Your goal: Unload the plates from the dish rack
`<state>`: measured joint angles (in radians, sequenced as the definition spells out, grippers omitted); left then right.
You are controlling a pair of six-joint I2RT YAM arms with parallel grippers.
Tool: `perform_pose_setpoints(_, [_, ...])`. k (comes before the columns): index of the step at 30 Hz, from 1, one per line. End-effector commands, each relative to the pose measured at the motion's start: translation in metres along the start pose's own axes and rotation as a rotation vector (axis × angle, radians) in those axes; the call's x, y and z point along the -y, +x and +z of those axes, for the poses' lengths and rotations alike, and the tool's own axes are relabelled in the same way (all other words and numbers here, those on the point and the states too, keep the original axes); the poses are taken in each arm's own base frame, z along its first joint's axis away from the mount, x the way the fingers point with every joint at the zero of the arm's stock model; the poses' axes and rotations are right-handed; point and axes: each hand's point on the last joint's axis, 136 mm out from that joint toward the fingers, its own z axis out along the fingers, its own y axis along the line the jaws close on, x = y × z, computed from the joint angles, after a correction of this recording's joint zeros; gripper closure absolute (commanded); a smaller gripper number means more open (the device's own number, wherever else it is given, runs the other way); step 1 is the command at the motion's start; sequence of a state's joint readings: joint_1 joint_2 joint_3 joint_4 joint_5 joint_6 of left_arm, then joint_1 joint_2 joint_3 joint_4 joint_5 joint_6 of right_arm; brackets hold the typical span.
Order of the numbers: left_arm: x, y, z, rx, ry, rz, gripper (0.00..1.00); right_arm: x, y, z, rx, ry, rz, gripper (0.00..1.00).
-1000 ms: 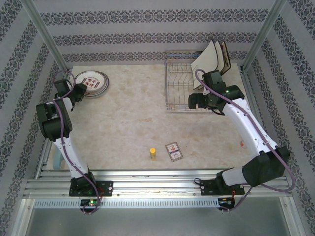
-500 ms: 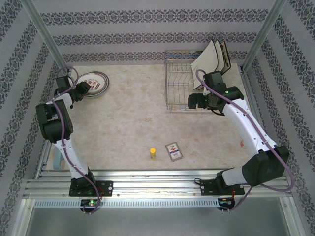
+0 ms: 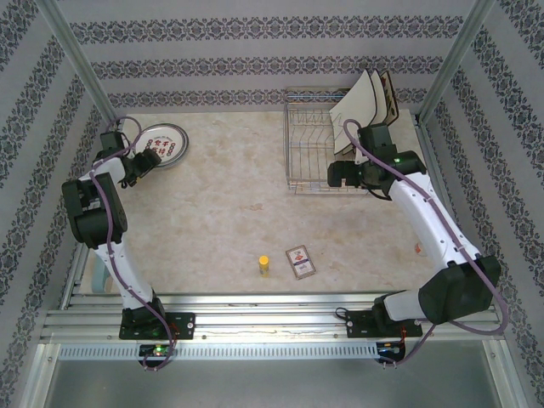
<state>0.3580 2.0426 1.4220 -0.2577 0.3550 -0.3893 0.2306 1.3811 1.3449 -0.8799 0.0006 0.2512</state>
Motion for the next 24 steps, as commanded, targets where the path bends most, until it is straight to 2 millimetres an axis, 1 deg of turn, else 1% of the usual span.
perform_pose_setpoints(1, [0.023, -0.008, -0.041, 0.036, -0.038, 0.125, 0.08, -0.001, -0.008, -0.007, 0.039, -0.026, -0.012, 0.02])
perform_pose_setpoints(2, [0.029, -0.006, -0.052, 0.039, -0.050, 0.158, 0.00, 0.000, -0.012, -0.007, 0.044, -0.019, -0.013, 0.02])
perform_pose_setpoints(4, [0.041, 0.001, -0.074, 0.039, -0.074, 0.226, 0.00, 0.005, -0.025, -0.009, 0.061, 0.018, -0.018, 0.02])
perform_pose_setpoints(6, [0.053, 0.013, -0.097, 0.035, -0.100, 0.302, 0.00, 0.013, -0.044, -0.011, 0.084, 0.076, -0.017, 0.02])
perform_pose_setpoints(8, [0.070, 0.033, -0.116, -0.007, -0.110, 0.388, 0.00, 0.021, -0.069, -0.014, 0.120, 0.123, -0.018, 0.02])
perform_pose_setpoints(11, [0.087, 0.067, -0.130, -0.099, -0.119, 0.497, 0.00, 0.032, -0.105, -0.015, 0.170, 0.157, -0.011, 0.02])
perform_pose_setpoints(14, [0.093, 0.096, -0.139, -0.177, -0.098, 0.538, 0.00, 0.046, -0.137, -0.008, 0.182, 0.185, -0.002, 0.02])
perform_pose_setpoints(17, [0.096, 0.116, -0.149, -0.213, -0.065, 0.541, 0.00, 0.060, -0.165, 0.003, 0.189, 0.214, -0.009, 0.02])
perform_pose_setpoints(20, [0.094, 0.125, -0.162, -0.219, -0.073, 0.558, 0.00, 0.067, -0.189, 0.015, 0.204, 0.214, -0.012, 0.02])
perform_pose_setpoints(23, [0.093, 0.125, -0.174, -0.200, -0.088, 0.572, 0.00, 0.071, -0.208, 0.030, 0.213, 0.215, -0.026, 0.02])
perform_pose_setpoints(24, [0.094, 0.125, -0.176, -0.195, -0.089, 0.575, 0.00, 0.071, -0.211, 0.036, 0.208, 0.211, -0.030, 0.02])
